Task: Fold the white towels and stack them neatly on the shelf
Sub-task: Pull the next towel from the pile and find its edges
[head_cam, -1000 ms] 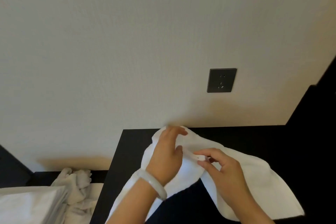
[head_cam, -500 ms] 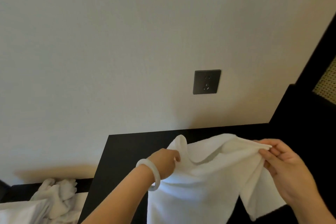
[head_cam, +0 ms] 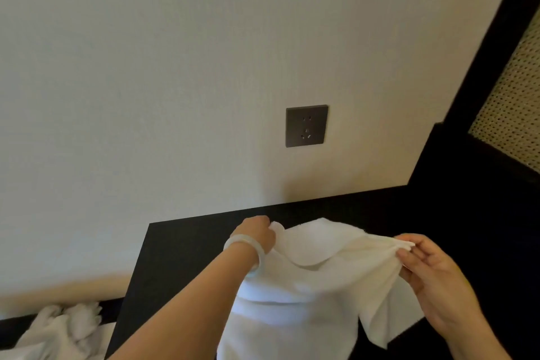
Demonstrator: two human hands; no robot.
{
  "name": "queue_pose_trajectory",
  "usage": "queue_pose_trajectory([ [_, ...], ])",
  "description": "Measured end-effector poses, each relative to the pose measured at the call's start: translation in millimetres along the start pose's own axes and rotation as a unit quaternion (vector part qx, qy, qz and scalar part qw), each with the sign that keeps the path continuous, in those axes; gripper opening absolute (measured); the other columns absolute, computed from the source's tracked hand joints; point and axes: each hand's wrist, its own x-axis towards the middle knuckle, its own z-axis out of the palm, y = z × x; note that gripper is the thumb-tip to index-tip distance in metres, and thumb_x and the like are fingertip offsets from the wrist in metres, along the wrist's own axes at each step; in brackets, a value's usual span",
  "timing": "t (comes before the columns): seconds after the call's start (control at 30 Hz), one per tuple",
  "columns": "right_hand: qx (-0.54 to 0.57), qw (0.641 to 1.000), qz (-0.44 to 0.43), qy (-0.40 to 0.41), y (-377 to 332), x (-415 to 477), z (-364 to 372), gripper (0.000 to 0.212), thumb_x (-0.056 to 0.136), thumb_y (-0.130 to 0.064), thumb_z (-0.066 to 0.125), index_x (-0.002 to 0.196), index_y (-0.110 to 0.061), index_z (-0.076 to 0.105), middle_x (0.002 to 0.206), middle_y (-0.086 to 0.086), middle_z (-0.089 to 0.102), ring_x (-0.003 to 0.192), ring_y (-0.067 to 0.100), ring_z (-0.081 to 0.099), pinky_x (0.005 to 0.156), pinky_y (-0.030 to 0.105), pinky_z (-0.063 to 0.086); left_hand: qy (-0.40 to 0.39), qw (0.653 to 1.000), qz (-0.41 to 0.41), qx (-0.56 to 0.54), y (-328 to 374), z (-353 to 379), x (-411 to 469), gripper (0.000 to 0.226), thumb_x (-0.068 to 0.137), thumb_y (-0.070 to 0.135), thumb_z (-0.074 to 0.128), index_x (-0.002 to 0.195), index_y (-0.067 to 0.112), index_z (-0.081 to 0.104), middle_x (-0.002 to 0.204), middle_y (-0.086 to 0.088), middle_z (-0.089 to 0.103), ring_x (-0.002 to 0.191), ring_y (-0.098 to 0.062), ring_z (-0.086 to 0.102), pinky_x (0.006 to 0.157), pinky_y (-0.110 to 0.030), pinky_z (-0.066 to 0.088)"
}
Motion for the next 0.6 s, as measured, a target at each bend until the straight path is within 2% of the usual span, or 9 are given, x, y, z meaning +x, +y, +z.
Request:
queue_pose_trajectory([
  [0.1, -0.024, 1.0, -0.011, 0.001, 3, 3, -2, 0.04, 0.057, -0.045, 0.081, 0.088, -0.023, 0.072, 0.097, 0.009, 0.072, 0.087, 0.022, 0.068, 0.076, 0.037, 0.052, 0.031, 0.999, -0.005, -0.007, -9, -8, 4, 0.021, 0.097, 0.023, 0.042, 0.102, 0.012, 0.06, 0.092, -0.005, 0.061, 0.074, -0.022, 0.061, 0.069, -0.029, 0.048],
  [0.13, -0.023, 1.0, -0.011, 0.01, 5, 4, -1, 0.038, 0.062, -0.043, 0.081, 0.091, -0.021, 0.072, 0.097, 0.008, 0.072, 0.09, 0.024, 0.068, 0.077, 0.038, 0.052, 0.036, 0.999, -0.014, -0.016, -13, -13, 3, 0.021, 0.097, 0.019, 0.042, 0.103, 0.01, 0.06, 0.09, -0.006, 0.062, 0.069, -0.022, 0.063, 0.069, -0.03, 0.051],
  [0.2, -0.027, 0.999, -0.021, 0.037, 9, 6, 1, 0.012, 0.084, -0.019, 0.069, 0.096, -0.016, 0.069, 0.099, 0.01, 0.071, 0.095, 0.029, 0.066, 0.079, 0.04, 0.052, 0.044, 0.998, -0.022, -0.036, -22, -27, -1, 0.017, 0.096, 0.01, 0.044, 0.104, 0.008, 0.06, 0.087, -0.006, 0.063, 0.066, -0.021, 0.067, 0.066, -0.03, 0.055],
  [0.23, -0.041, 0.997, -0.028, 0.058, 10, 9, 0, 0.01, 0.09, -0.011, 0.062, 0.098, -0.015, 0.067, 0.1, 0.011, 0.071, 0.096, 0.029, 0.066, 0.08, 0.04, 0.052, 0.052, 0.997, -0.025, -0.044, -26, -37, -5, 0.019, 0.095, 0.004, 0.046, 0.106, 0.01, 0.061, 0.086, -0.005, 0.061, 0.065, -0.019, 0.066, 0.059, -0.025, 0.054],
  [0.3, -0.078, 0.991, -0.053, 0.096, 3, 13, 2, 0.014, 0.094, -0.007, 0.058, 0.097, -0.018, 0.067, 0.098, 0.007, 0.071, 0.099, 0.03, 0.066, 0.085, 0.044, 0.053, 0.083, 0.992, -0.031, -0.092, -34, -63, -14, 0.029, 0.092, -0.004, 0.045, 0.106, 0.012, 0.064, 0.079, -0.004, 0.06, 0.055, -0.014, 0.061, 0.045, -0.017, 0.047],
  [0.37, -0.113, 0.985, -0.083, 0.103, -19, 16, 8, 0.016, 0.095, -0.008, 0.057, 0.093, -0.021, 0.068, 0.093, 0.002, 0.072, 0.098, 0.028, 0.065, 0.091, 0.049, 0.051, 0.113, 0.978, -0.034, -0.172, -40, -97, -27, 0.027, 0.092, -0.003, 0.045, 0.103, 0.007, 0.068, 0.073, -0.011, 0.067, 0.051, -0.019, 0.064, 0.048, -0.021, 0.052],
  [0.47, -0.144, 0.975, -0.158, 0.066, -68, 20, 23, 0.018, 0.095, -0.009, 0.059, 0.091, -0.023, 0.069, 0.087, -0.002, 0.072, 0.09, 0.019, 0.066, 0.079, 0.037, 0.051, 0.16, 0.967, 0.006, -0.2, -36, -157, -58, 0.015, 0.091, 0.002, 0.054, 0.096, 0.004, 0.068, 0.062, -0.01, 0.071, 0.058, -0.022, 0.071, 0.068, -0.033, 0.06],
  [0.53, -0.149, 0.962, -0.223, 0.045, -108, 21, 36, 0.019, 0.094, -0.009, 0.06, 0.09, -0.025, 0.07, 0.088, -0.004, 0.073, 0.083, 0.01, 0.065, 0.071, 0.024, 0.05, 0.2, 0.964, 0.039, -0.17, -27, -195, -85, 0.007, 0.09, 0.008, 0.06, 0.09, 0.006, 0.067, 0.061, -0.007, 0.071, 0.057, -0.018, 0.071, 0.063, -0.025, 0.054],
  [0.6, -0.149, 0.948, -0.28, 0.037, -142, 22, 47, 0.023, 0.092, -0.01, 0.062, 0.089, -0.031, 0.072, 0.089, -0.004, 0.072, 0.082, 0.01, 0.063, 0.067, 0.013, 0.048, 0.271, 0.952, 0.058, -0.128, -21, -229, -111, 0.009, 0.09, 0.016, 0.064, 0.084, 0.009, 0.065, 0.063, -0.007, 0.071, 0.051, -0.014, 0.068, 0.053, -0.021, 0.047],
])
